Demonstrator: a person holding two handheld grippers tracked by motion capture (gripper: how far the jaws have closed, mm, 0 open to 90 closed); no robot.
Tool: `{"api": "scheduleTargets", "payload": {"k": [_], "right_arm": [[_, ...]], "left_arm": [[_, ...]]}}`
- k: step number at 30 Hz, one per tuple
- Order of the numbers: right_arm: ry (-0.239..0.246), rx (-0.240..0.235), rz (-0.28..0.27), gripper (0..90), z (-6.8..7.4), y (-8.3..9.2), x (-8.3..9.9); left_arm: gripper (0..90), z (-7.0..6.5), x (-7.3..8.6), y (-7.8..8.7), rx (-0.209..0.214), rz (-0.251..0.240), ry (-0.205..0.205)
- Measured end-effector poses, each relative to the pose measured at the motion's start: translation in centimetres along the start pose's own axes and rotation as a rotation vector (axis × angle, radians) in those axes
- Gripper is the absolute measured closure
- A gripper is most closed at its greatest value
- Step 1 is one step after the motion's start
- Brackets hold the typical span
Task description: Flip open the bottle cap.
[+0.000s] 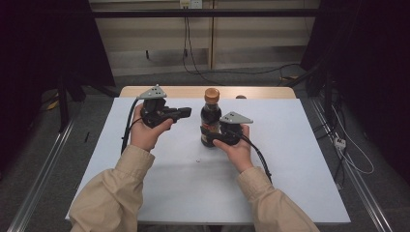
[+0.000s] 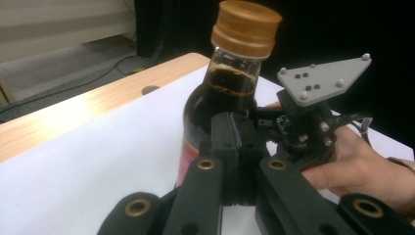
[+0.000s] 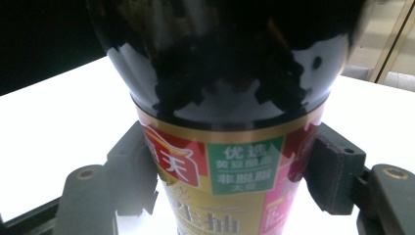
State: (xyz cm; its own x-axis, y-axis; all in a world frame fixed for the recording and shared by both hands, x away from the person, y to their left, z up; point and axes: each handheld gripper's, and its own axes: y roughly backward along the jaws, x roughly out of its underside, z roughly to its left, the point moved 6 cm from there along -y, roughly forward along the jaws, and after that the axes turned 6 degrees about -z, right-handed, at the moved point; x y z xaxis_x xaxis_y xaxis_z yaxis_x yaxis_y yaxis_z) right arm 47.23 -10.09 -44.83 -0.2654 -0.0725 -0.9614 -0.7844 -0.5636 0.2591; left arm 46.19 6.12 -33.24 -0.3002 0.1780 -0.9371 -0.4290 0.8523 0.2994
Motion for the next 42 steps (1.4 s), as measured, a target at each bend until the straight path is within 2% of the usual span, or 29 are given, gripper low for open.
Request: {"api": "scheduleTargets", "payload": {"k": [9,14,24,30,36,42], "right_arm": [[-0.003,-0.001,0.006,30.2,0.0,0.0,0.1],[-0.012,0.001,0.008,30.1,0.0,-0.1,0.2],[-0.001,0.001,0.018,30.5,0.0,-0.1,0.2],[0.004,0.002,0.022,30.6,0.1,-0.1,0.2],[0.011,-0.001,0.028,30.6,0.1,-0.1,0.3],[0.022,0.001,0.030,30.8,0.1,-0.1,0.3]], "left_arm": [[90.0,-0.4,-1.4,-1.0,0.028,0.003,-0.003],[90.0,-0.3,-2.0,-1.4,0.020,0.009,-0.003],[90.0,-0.6,-3.0,-2.2,0.028,0.012,-0.015],[90.0,-0.3,-3.5,-2.4,0.011,0.035,-0.025],[90.0,-0.5,-3.8,-2.9,0.012,0.067,-0.054],[90.0,-0.5,-4.0,-3.3,0.022,0.071,-0.053]]}}
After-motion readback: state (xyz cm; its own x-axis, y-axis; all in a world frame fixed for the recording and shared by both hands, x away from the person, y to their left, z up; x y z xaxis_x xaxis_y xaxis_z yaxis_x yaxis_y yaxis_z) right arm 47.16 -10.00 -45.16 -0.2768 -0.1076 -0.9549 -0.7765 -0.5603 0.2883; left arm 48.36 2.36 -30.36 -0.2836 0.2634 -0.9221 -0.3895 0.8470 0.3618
